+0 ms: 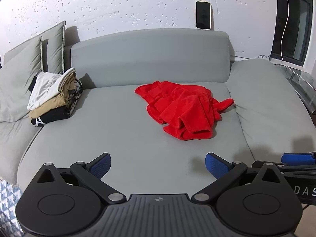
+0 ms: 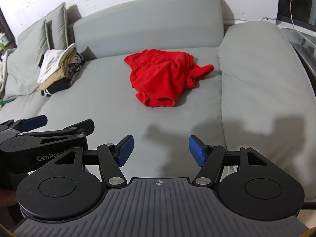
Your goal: Fold clothes
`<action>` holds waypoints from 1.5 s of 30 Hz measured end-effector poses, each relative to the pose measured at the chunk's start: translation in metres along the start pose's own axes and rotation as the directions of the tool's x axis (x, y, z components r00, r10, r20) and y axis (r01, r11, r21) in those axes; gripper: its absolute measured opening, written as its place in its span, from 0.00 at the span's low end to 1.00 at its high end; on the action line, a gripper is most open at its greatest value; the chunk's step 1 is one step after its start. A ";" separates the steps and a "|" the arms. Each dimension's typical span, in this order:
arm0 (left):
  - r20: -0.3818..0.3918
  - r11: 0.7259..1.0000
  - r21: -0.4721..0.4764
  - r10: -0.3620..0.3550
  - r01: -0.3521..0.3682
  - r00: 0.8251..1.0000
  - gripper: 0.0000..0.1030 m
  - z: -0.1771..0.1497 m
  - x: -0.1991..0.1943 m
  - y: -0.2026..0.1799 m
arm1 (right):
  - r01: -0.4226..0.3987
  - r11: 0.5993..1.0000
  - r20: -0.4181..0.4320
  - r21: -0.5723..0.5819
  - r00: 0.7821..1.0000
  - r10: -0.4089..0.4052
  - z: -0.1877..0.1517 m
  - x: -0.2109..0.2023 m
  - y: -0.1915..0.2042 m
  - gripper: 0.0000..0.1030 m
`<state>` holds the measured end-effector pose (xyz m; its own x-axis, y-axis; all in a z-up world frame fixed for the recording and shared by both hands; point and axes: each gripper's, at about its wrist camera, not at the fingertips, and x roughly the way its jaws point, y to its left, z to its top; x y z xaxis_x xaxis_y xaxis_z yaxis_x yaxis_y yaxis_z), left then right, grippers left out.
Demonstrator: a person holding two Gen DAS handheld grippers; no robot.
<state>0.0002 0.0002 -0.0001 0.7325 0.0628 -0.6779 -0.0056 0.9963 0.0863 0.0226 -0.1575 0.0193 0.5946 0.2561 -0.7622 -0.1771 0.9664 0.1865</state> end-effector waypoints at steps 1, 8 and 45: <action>-0.002 1.000 -0.003 -0.001 0.001 1.000 0.99 0.000 0.000 0.000 | -0.002 1.000 -0.005 0.003 1.000 0.002 -0.001 0.001 0.000 0.66; -0.014 1.000 -0.021 -0.011 0.011 1.000 0.99 0.001 0.003 0.003 | 0.005 1.000 -0.025 -0.003 1.000 -0.005 0.000 0.002 0.004 0.66; -0.032 1.000 -0.021 -0.018 0.017 0.999 0.99 0.000 0.005 0.004 | 0.039 0.999 -0.022 -0.021 0.999 -0.040 -0.001 0.001 0.006 0.70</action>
<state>0.0038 0.0040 -0.0031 0.7105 0.0472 -0.7021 -0.0075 0.9982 0.0595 0.0212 -0.1516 0.0187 0.5841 0.2170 -0.7822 -0.1698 0.9750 0.1436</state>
